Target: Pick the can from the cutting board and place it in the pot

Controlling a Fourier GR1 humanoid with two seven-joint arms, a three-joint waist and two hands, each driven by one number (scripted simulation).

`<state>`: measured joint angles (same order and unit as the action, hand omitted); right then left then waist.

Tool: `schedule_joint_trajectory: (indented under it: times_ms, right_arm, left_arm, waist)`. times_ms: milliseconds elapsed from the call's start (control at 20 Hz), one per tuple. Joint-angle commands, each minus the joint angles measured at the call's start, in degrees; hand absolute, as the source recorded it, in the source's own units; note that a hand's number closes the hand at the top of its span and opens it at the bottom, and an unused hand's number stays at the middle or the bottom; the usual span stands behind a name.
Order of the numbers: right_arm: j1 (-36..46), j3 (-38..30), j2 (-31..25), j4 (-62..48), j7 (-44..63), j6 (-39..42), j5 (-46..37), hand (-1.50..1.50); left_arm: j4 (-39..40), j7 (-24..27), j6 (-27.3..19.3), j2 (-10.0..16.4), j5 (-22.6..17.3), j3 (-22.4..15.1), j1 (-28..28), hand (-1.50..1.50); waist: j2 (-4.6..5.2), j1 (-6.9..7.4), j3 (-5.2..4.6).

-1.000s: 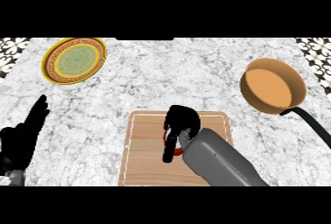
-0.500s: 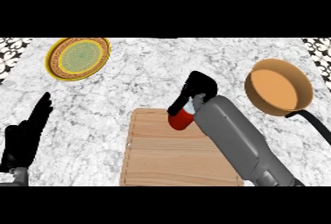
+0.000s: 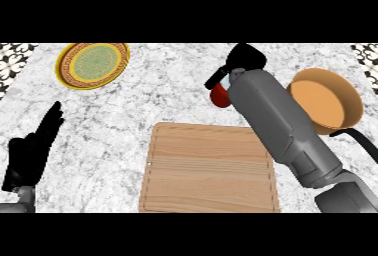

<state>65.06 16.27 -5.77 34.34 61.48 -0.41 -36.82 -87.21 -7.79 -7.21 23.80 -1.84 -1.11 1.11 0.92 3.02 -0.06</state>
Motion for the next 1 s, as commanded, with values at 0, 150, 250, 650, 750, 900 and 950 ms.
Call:
schedule_joint_trajectory:
  times_ms: [0, 150, 250, 650, 750, 900, 950]
  right_arm:
    - [8.09, 2.06, -1.48, -5.49, 8.87, -3.35, -7.02, 1.50]
    - [10.61, 5.99, -0.64, -6.65, 12.63, -7.83, -14.02, 1.50]
    - [15.60, 6.14, -4.28, -7.61, 13.82, -5.98, -16.69, 1.50]
    - [17.10, 4.21, -3.46, -6.57, 18.14, -15.80, -22.94, 1.50]
    - [19.93, 2.41, -6.80, -6.10, 15.80, -13.83, -23.23, 1.50]
    - [16.70, 1.19, -9.40, -7.03, 13.04, -19.92, -25.35, 1.50]
    - [18.25, 0.94, -8.65, -4.65, 13.90, -16.25, -25.28, 1.50]
  left_arm:
    - [-0.46, -0.72, -0.28, -0.01, 0.66, -0.11, -0.14, 0.00]
    - [0.65, 0.80, 0.71, 0.05, -0.45, 0.78, -0.20, 0.00]
    - [1.62, 2.32, -0.23, -1.15, 0.68, -0.08, -1.75, 0.00]
    - [-0.70, 0.37, -0.12, -0.80, 0.14, 0.93, -2.39, 0.00]
    - [0.43, 1.97, -0.91, -0.91, 1.05, 1.40, -3.53, 0.00]
    - [1.58, -0.45, -1.08, -1.51, 1.45, 0.75, 0.38, 0.00]
    - [4.65, 2.47, 0.59, 0.92, 0.07, 4.14, 0.24, 0.00]
  waist:
    - [-0.24, 0.23, -0.04]
    - [-0.43, -0.12, -0.13]
    - [-0.54, -0.29, -0.18]
    - [-1.02, -1.84, 0.05]
    - [-1.02, -2.03, 0.03]
    - [-0.48, -2.40, 0.07]
    - [-0.97, -3.03, 0.01]
